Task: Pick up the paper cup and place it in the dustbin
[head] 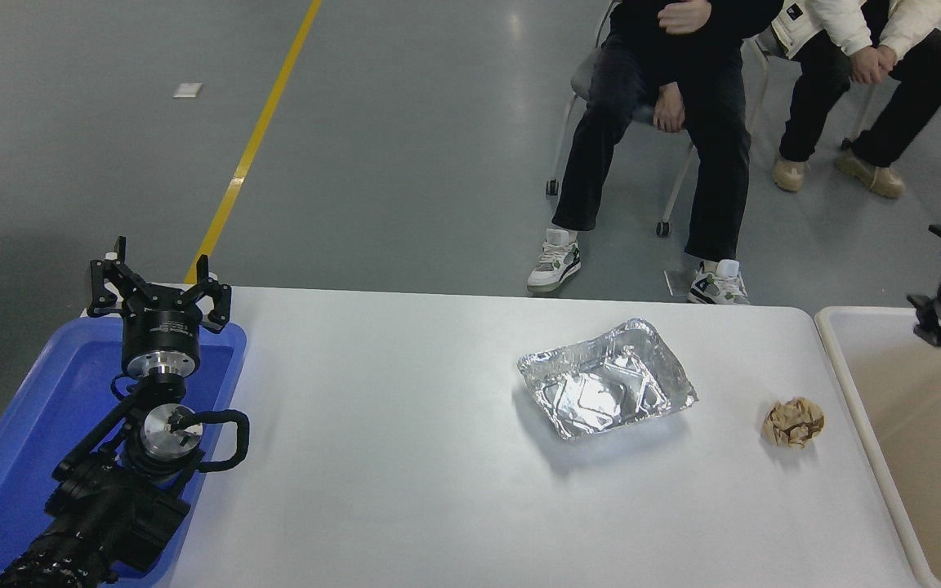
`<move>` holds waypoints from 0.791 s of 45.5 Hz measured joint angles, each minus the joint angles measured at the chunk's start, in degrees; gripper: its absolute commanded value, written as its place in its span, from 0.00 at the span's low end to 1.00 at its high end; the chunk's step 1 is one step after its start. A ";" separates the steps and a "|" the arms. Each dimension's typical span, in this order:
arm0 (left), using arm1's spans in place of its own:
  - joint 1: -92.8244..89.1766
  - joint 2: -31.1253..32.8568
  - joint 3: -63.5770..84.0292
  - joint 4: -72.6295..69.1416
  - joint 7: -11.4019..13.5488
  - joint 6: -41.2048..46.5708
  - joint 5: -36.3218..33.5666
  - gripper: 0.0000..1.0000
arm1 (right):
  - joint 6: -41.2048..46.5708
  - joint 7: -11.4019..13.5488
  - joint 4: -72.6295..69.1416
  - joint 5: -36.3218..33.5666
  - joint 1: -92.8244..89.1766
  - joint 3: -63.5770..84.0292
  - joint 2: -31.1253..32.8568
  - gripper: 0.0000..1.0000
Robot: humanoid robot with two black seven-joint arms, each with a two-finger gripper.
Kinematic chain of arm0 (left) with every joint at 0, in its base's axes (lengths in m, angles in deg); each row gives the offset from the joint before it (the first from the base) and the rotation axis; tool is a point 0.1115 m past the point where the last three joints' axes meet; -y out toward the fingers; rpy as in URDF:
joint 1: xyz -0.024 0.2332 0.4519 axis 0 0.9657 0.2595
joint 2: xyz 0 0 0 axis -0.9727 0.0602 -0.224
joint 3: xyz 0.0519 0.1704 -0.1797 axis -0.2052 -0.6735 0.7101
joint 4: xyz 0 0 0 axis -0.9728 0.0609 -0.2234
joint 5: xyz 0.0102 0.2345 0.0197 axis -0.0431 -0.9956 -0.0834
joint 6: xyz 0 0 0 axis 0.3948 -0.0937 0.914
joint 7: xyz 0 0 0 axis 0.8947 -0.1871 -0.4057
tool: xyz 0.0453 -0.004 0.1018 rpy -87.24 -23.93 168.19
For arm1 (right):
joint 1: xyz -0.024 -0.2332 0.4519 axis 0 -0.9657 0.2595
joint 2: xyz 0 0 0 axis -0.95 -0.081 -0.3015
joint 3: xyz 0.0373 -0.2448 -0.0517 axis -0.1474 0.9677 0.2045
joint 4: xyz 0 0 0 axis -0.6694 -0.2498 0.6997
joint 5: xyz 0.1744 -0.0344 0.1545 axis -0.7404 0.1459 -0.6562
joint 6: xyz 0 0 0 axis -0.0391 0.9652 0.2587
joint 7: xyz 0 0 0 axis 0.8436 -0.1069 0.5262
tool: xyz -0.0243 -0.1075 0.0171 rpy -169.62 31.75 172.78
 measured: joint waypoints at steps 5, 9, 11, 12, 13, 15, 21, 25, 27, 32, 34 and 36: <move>0.00 0.00 0.00 0.00 0.00 0.00 0.00 0.99 | 0.00 0.02 -3.68 -1.35 2.68 -0.54 0.15 1.00; 0.00 0.00 0.00 0.00 0.00 0.00 0.00 0.99 | 0.04 0.06 -6.52 -1.88 5.17 0.43 0.53 1.00; 0.00 0.00 0.00 0.00 0.00 0.00 0.00 0.99 | 0.05 0.08 -8.19 -2.08 6.71 1.57 0.99 1.00; 0.00 0.00 0.00 0.00 0.00 0.00 0.00 0.99 | 0.04 0.08 -9.05 -2.15 7.52 2.28 1.31 1.00; 0.00 0.00 0.00 0.00 0.00 0.00 0.00 0.99 | 0.04 0.09 -9.96 -2.22 8.40 3.02 1.68 1.00; 0.00 0.00 0.00 0.00 0.00 0.00 0.00 0.99 | 0.01 0.07 -12.11 -2.37 10.54 4.80 2.58 1.00; 0.00 0.00 0.01 0.00 0.00 0.00 -0.01 0.99 | -0.20 0.07 -18.17 -2.56 18.41 13.78 5.46 1.00; 0.00 0.00 0.01 0.00 0.00 0.00 -0.04 0.99 | -0.12 0.04 -22.30 -2.66 26.84 23.99 7.31 1.00; 0.00 0.00 0.01 0.00 0.00 0.00 -0.05 0.99 | -0.06 0.05 -24.15 -2.67 31.46 29.79 7.96 1.00; 0.00 0.00 0.01 0.00 0.00 0.00 -0.05 0.99 | 0.13 0.02 -28.08 -2.70 42.57 43.18 8.55 1.00; 0.00 0.00 0.01 0.01 -0.01 0.00 -0.05 0.99 | 0.43 0.01 -29.78 -2.75 47.39 49.18 8.39 1.00; 0.00 0.00 0.01 0.00 -0.01 0.00 -0.05 0.99 | 0.78 0.02 -31.01 -2.74 51.06 53.38 7.94 1.00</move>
